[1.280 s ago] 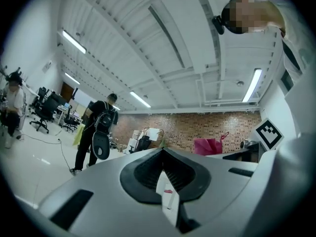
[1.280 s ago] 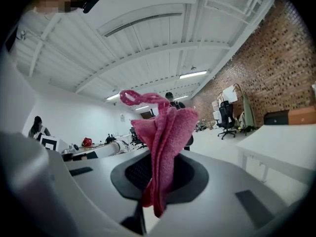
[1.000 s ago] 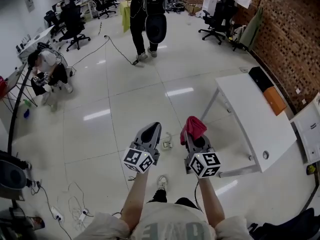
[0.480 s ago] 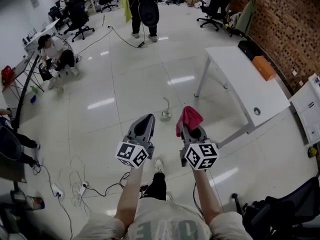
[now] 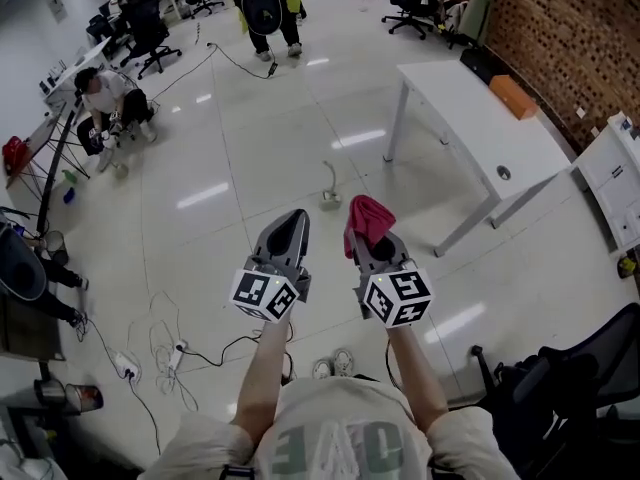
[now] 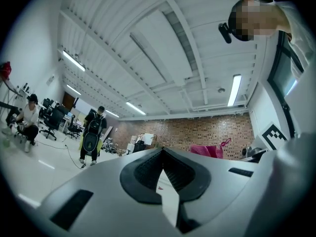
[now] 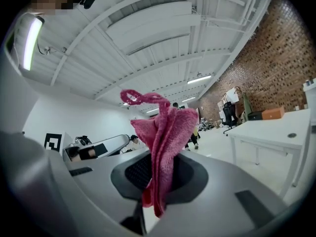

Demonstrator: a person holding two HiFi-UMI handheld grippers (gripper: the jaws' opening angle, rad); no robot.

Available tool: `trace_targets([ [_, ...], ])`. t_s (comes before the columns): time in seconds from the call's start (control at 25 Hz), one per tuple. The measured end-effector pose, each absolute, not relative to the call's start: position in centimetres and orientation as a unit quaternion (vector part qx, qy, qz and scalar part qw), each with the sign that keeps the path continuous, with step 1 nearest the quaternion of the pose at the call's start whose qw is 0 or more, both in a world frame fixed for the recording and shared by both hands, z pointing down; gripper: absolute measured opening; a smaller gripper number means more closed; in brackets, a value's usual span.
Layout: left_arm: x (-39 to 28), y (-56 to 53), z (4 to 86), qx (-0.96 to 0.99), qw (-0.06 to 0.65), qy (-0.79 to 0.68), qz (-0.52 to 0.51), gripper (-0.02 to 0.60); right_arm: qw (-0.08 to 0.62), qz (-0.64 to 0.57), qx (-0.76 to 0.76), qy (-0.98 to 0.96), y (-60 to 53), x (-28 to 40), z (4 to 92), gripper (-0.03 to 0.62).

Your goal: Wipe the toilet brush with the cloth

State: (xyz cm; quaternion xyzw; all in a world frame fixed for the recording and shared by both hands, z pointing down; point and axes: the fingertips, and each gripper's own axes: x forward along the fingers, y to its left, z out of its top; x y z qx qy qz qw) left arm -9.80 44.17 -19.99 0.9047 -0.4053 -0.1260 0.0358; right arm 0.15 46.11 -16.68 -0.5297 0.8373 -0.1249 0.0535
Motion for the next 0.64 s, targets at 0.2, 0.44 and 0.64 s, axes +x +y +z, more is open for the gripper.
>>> trace_targets([
  [0.2, -10.3, 45.7, -20.8, 0.909, 0.028, -0.393, -0.135, 0.005, 0.045, -0.111, -0.533, 0.837, 47.9, -1.0, -17.2, 0.031],
  [0.44, -11.9, 46.7, -21.3, 0.912, 0.031, -0.385, -0.141, 0.003, 0.027, -0.102, -0.539, 0.836, 49.1, -2.8, -17.4, 0.031],
  [0.64, -12.6, 46.7, -20.9, 0.913, 0.032, -0.381, -0.143, 0.003, 0.022, -0.102, -0.539, 0.836, 49.0, -4.1, -16.9, 0.031],
])
